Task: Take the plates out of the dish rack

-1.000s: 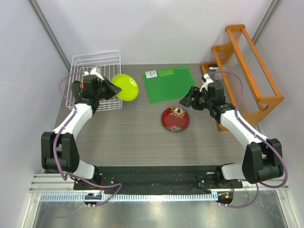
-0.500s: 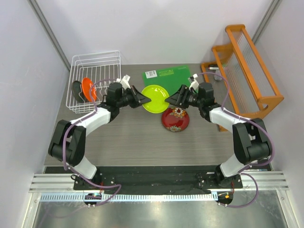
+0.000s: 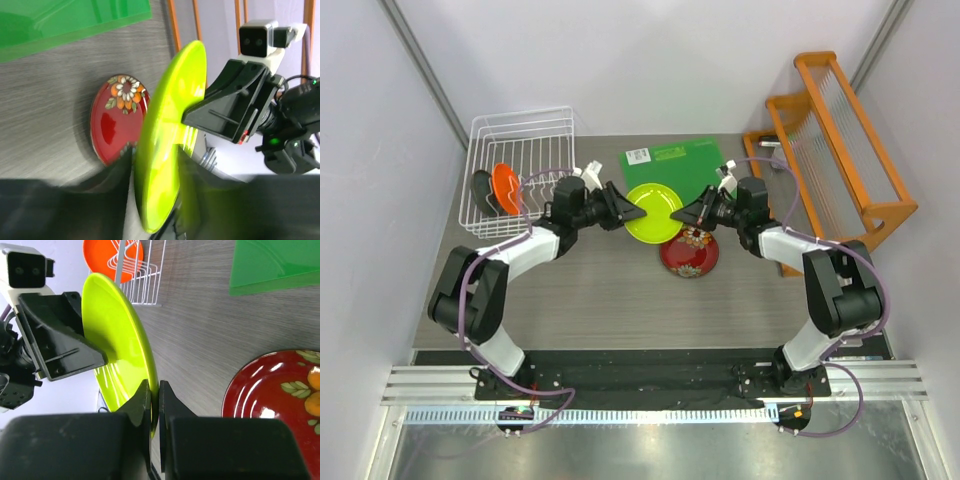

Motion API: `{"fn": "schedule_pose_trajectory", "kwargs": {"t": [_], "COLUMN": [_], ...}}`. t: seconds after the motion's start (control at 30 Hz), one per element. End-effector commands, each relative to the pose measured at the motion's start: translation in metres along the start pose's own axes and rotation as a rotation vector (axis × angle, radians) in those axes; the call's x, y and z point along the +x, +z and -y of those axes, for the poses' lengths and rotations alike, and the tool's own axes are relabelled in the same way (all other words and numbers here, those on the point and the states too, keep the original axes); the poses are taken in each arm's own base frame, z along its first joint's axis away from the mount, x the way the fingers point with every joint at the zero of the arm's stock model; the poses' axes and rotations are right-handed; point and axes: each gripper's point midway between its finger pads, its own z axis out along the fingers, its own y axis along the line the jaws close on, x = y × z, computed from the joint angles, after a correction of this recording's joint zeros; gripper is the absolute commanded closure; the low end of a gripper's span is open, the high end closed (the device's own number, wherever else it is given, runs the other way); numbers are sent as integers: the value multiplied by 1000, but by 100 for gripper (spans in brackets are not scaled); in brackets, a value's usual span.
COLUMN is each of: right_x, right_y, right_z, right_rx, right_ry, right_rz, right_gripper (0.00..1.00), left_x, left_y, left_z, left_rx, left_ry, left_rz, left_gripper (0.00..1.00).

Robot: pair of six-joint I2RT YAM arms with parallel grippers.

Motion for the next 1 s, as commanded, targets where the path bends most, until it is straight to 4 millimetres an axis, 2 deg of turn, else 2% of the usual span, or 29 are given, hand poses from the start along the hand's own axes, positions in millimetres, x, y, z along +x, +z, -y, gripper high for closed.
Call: {"fn": "schedule_pose_trajectory", "kwargs": {"t": [0.0,0.03,0.07,0.1,0.13,0.17,0.2,0.27,0.3,0.37,0.43,0.47,0.5,0.57,0.67,0.8,0.87,0.9,0.97], "right_x": [-19,-15,-20,-29,-23,-28,-26,-13,-10,2,6,11,13,20,24,30,33,34,36], "right_y": [-28,-36,-44,-54,-65,-70,-77,-84,-86,-90,-95,-95,-94,-92,-87,-81,-77,-76,-74], "right_z": [3,17,21,32,38,40,50,59,62,74,85,91,93,100,105,115,116,115,117], "right_rx": [83,157,199,271,332,360,430,481,494,534,585,597,596,603,596,593,575,562,558], "right_ry": [-66,-69,-91,-99,-87,-136,-129,-125,-123,-103,-96,-85,-84,-64,-60,-47,-44,-42,-38], "right_rz": [107,95,112,147,129,129,124,68,56,23,21,7,-3,-28,-54,-90,-106,-112,-120], "right_gripper": [99,99,99,99,99,99,99,99,99,98,98,98,97,98,97,95,90,87,75], "left_x": [-9,-11,-19,-19,-26,-40,-44,-58,-76,-92,-113,-119,-128,-136,-143,-152,-154,-156,-157], "left_y": [0,-2,-6,-11,-15,-24,-34,-49,-69,-90,-121,-131,-149,-161,-177,-201,-204,-212,-216], "left_z": [11,8,2,-9,-16,-23,-34,-43,-51,-55,-58,-57,-59,-57,-67,-91,-98,-106,-111], "left_rx": [-13,-36,-91,-165,-220,-302,-393,-500,-619,-727,-869,-908,-985,-1028,-1070,-1132,-1119,-1130,-1123], "left_ry": [80,104,126,166,194,223,274,327,372,418,475,489,502,521,493,433,403,375,355], "left_rz": [17,23,66,55,81,147,149,199,270,334,427,457,504,534,559,580,569,578,582], "left_gripper": [39,34,29,17,15,13,12,9,8,6,1,1,1,0,0,1,1,1,1]}}
